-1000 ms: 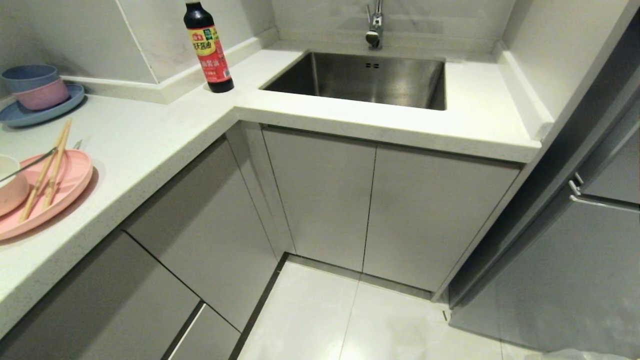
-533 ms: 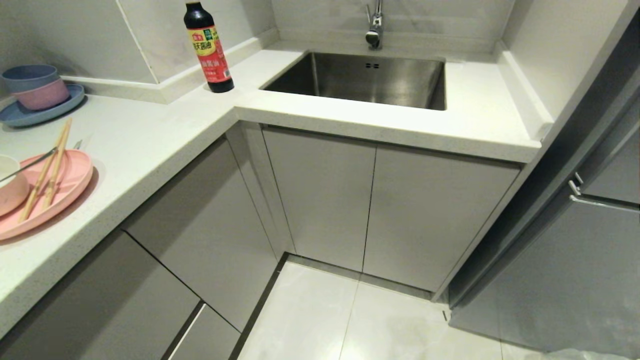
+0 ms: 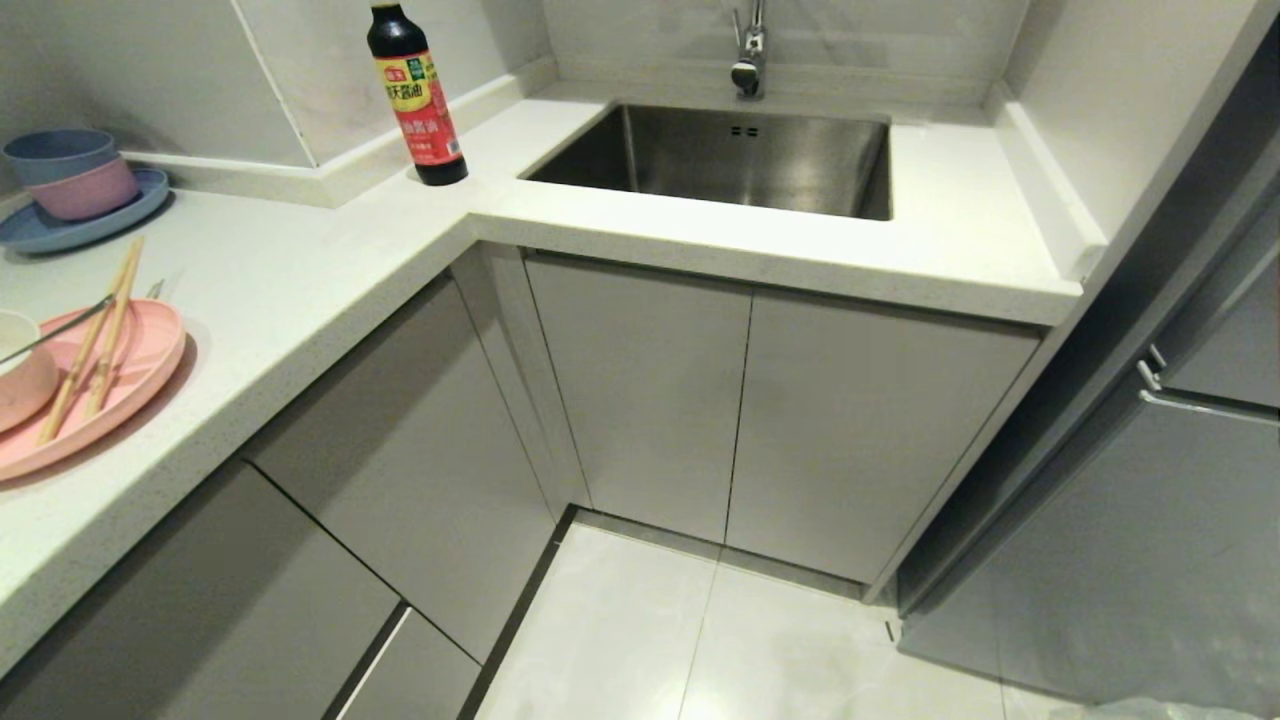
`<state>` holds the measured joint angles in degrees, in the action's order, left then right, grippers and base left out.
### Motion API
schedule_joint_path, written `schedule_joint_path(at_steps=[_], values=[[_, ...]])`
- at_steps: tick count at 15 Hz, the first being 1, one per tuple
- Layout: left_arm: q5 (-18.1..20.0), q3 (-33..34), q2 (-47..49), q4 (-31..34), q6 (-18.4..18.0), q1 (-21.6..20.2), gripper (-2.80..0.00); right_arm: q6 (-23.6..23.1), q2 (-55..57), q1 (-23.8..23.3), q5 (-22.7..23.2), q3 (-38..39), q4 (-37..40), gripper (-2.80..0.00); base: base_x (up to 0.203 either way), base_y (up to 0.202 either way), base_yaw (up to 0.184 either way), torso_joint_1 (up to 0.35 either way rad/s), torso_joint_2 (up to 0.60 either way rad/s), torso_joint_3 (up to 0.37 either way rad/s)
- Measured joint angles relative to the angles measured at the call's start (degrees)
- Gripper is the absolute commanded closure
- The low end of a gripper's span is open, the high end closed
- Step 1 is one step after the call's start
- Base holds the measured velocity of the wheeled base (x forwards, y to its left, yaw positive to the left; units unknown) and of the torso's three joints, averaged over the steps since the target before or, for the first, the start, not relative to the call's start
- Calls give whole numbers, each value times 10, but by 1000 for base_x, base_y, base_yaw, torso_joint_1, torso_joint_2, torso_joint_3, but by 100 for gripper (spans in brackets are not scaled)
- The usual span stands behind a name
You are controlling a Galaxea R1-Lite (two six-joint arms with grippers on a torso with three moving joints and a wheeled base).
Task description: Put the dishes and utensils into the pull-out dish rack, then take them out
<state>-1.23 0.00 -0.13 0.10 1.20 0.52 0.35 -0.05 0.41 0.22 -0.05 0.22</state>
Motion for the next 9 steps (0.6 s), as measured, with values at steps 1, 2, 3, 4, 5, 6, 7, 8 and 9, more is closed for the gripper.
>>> schedule_joint_path(at_steps=[1,2,3,4,5,6,7,8,9], values=[[0,0,0,0,0,0,0,0,0,0,0,0,0,0,0,0,0,0,0,0],[0,0,0,0,0,0,0,0,0,0,0,0,0,0,0,0,0,0,0,0],[0,0,0,0,0,0,0,0,0,0,0,0,0,0,0,0,0,0,0,0],[0,0,0,0,0,0,0,0,0,0,0,0,0,0,0,0,0,2,7,79],[0,0,0,0,0,0,0,0,0,0,0,0,0,0,0,0,0,0,5,127],[0,0,0,0,0,0,0,0,0,0,0,0,0,0,0,0,0,7,2,178],[0,0,0,0,0,0,0,0,0,0,0,0,0,0,0,0,0,2,2,179],[0,0,0,0,0,0,0,0,0,0,0,0,0,0,0,0,0,-2,-1,199],[0,0,0,0,0,0,0,0,0,0,0,0,0,0,0,0,0,2,2,202]])
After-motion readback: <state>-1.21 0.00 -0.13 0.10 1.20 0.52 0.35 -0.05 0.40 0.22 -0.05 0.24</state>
